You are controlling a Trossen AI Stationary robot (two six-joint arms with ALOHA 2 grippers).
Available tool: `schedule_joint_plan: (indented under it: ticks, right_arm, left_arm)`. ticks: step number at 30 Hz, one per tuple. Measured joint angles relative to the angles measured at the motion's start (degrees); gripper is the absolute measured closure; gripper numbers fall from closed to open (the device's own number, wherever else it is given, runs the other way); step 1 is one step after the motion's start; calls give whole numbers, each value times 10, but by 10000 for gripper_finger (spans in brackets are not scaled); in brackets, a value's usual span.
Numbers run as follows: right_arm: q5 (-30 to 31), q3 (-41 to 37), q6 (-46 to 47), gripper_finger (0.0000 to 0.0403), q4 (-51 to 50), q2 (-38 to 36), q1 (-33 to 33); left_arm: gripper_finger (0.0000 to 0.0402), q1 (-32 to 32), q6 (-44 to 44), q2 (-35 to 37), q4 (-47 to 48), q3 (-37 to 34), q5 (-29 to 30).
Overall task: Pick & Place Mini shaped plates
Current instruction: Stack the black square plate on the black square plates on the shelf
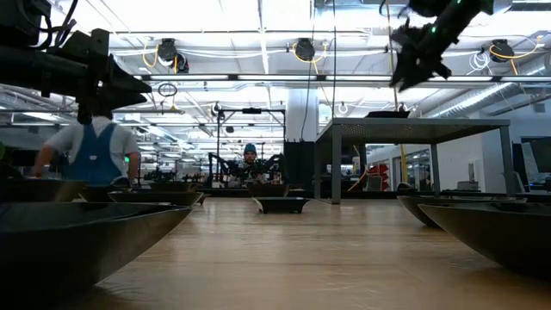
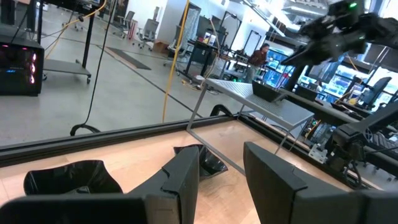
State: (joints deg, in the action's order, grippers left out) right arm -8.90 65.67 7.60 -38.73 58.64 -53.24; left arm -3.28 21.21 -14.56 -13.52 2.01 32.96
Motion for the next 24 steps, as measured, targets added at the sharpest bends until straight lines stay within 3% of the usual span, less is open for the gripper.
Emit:
schedule_joint_plan:
  ticks: [7, 13, 16, 24]
  right_arm:
    - [-223, 0, 41, 267, 65, -52, 52]
    - [-369, 0, 42, 265, 165, -61, 95]
    - [-405, 0, 42, 264, 233, -57, 113]
    - [-409, 0, 42, 267, 378, -32, 158]
  left_arm:
    - [273, 0, 0, 0, 0, 0, 0]
    - [273, 0, 0, 0, 0, 0, 0]
    - [273, 0, 0, 0, 0, 0, 0]
    - [273, 0, 0, 0, 0, 0, 0]
